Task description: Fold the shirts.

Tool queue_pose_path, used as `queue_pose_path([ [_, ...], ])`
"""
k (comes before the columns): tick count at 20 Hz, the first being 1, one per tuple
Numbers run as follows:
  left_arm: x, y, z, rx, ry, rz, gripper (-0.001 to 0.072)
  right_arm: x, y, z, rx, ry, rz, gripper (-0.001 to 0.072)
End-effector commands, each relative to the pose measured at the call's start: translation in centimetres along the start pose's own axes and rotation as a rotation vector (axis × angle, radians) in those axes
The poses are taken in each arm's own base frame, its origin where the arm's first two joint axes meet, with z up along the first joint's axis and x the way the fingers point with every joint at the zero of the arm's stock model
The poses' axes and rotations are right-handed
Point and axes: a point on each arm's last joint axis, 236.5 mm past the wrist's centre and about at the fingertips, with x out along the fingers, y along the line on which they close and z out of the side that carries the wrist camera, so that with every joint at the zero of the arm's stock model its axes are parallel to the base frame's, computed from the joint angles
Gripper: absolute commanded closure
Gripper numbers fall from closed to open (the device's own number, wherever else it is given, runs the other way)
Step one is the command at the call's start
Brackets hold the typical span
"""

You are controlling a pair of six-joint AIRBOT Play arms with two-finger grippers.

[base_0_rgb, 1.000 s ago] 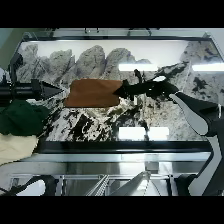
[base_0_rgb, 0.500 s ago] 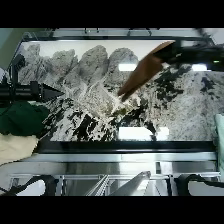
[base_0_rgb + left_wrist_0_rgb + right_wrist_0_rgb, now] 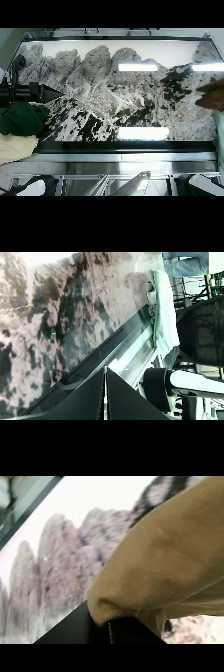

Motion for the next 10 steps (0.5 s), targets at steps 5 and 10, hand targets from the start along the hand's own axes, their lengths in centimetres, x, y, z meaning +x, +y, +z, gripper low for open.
queue_pose_path([
  [5,1.6,-0.9,-0.9,0.024,0.055,-0.014,0.0688,-5.8,-7.5,2.5,0.117,-0.079,-0.189,0.0695],
  [10,4.5,-3.0,-2.7,0.098,0.146,-0.055,0.0688,-10.1,-8.8,1.0,0.104,-0.002,-0.378,0.0695],
])
